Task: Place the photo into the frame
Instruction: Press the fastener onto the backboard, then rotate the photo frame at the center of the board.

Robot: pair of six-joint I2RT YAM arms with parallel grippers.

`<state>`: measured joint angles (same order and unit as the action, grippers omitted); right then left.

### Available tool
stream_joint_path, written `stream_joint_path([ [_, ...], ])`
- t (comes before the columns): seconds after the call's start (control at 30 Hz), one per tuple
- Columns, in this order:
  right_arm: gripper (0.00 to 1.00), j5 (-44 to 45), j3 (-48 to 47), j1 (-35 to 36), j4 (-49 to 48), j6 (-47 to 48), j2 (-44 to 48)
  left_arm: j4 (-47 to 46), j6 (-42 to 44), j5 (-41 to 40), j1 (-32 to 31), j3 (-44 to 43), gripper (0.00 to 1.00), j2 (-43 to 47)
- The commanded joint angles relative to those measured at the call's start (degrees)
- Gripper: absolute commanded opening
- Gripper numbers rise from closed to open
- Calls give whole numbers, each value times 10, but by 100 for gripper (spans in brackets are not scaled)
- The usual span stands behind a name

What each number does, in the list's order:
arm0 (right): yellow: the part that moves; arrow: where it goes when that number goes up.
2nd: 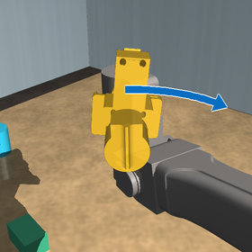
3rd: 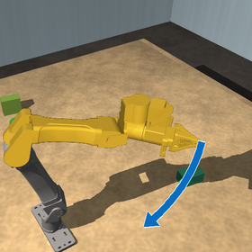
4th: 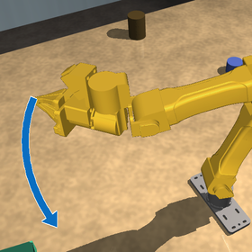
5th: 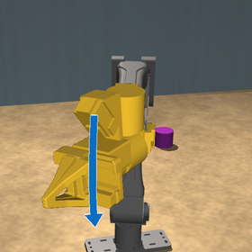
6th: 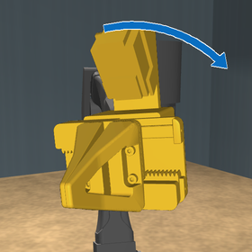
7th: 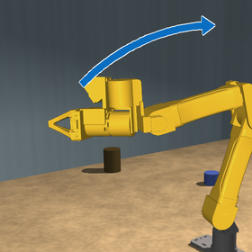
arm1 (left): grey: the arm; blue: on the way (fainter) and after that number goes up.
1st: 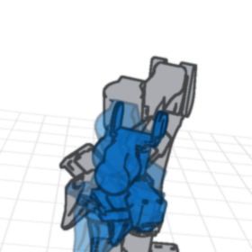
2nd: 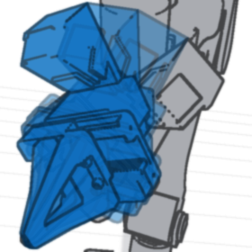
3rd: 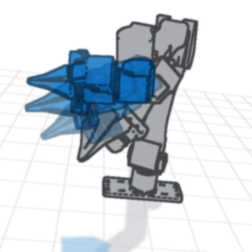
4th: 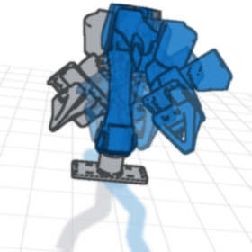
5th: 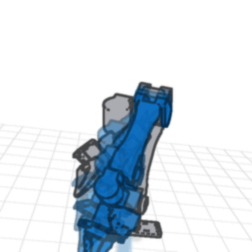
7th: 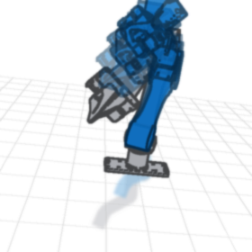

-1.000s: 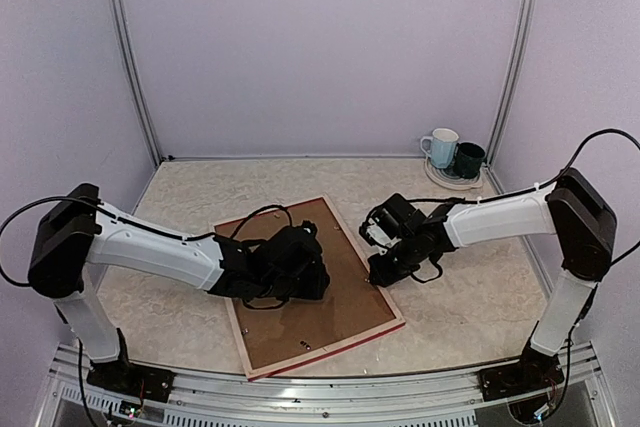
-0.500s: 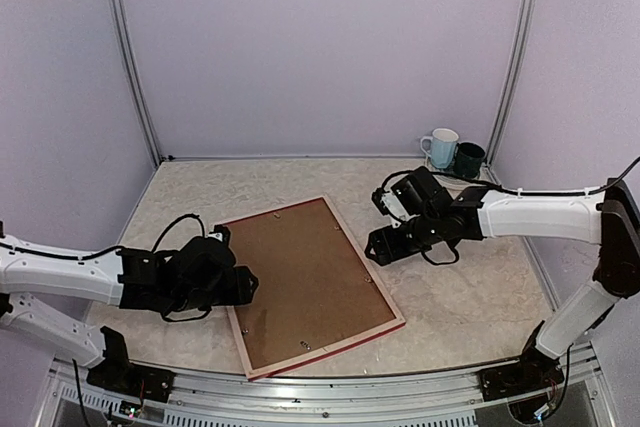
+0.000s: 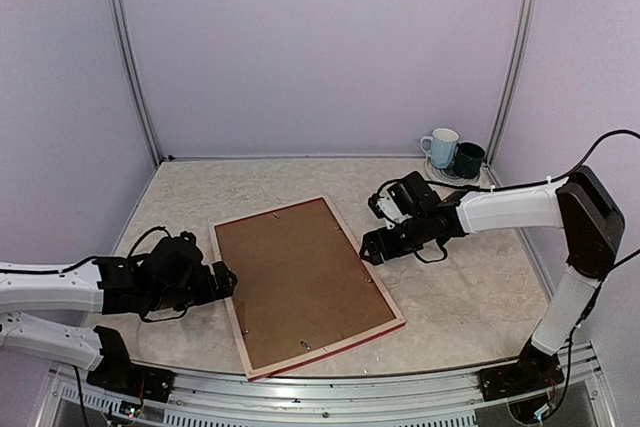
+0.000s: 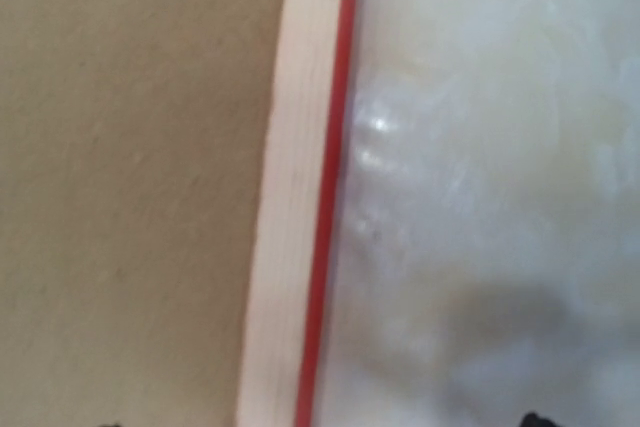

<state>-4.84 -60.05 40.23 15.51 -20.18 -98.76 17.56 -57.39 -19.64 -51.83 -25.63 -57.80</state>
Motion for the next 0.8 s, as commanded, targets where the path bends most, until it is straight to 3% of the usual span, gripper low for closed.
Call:
stream_joint_path([
  [0.0,85,-45,-15,-27,-61,12,-31,-42,19,35,33,4,99,-5],
  [0.57,90,-149,-104,-73,-75,-30,-157,-131,30,188,222,51,99,4],
  [0.77,91,-144,-78,-74,-82,-29,-137,-192,39,230,253,60,99,-20],
])
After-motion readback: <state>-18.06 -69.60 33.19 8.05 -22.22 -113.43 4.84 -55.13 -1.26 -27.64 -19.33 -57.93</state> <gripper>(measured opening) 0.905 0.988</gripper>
